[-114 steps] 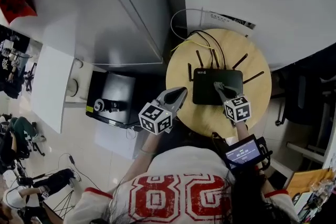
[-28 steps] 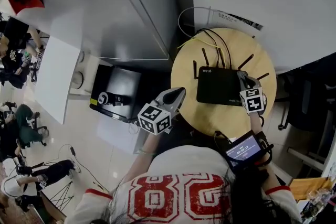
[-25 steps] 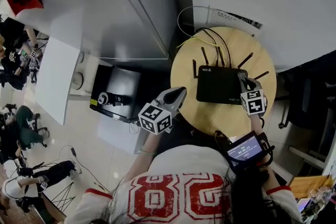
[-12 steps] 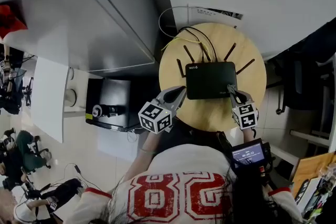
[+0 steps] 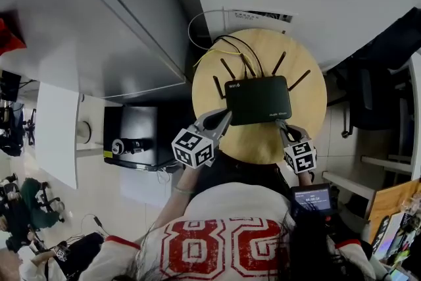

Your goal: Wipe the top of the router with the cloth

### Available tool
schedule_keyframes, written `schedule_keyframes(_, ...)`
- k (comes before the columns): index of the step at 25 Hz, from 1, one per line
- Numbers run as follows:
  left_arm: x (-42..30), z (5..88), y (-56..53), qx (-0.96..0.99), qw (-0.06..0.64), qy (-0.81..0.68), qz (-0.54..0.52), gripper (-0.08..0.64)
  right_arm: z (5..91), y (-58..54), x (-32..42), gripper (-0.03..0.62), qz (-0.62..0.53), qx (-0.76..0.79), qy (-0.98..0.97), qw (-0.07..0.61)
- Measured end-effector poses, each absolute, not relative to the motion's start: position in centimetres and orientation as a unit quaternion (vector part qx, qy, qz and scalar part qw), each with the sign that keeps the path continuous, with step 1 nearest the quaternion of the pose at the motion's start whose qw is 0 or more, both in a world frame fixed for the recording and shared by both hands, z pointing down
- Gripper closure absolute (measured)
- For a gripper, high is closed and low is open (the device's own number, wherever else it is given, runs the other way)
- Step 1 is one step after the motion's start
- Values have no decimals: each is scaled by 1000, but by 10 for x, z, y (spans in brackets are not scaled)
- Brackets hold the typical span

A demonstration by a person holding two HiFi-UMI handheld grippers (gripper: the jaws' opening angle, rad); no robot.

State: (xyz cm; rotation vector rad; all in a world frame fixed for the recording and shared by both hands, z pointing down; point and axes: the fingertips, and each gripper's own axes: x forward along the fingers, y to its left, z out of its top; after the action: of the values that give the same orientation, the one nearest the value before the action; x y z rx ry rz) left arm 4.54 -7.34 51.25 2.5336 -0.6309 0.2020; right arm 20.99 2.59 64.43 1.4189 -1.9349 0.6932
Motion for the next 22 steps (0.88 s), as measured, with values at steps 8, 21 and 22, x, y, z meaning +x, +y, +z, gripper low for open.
schedule_keyframes(8,25,515,-82,925,258,-268,75,560,630,-22,266,549,236,574,-725,299)
schedule_keyframes(21,-6,523,-83,906,264,-321,76,560,678,-73,300,549,255,533,-726,353)
schedule_keyframes(22,-7,523,-82,905,265,-323,76,560,679,-72,298,549,257,531,-726,352)
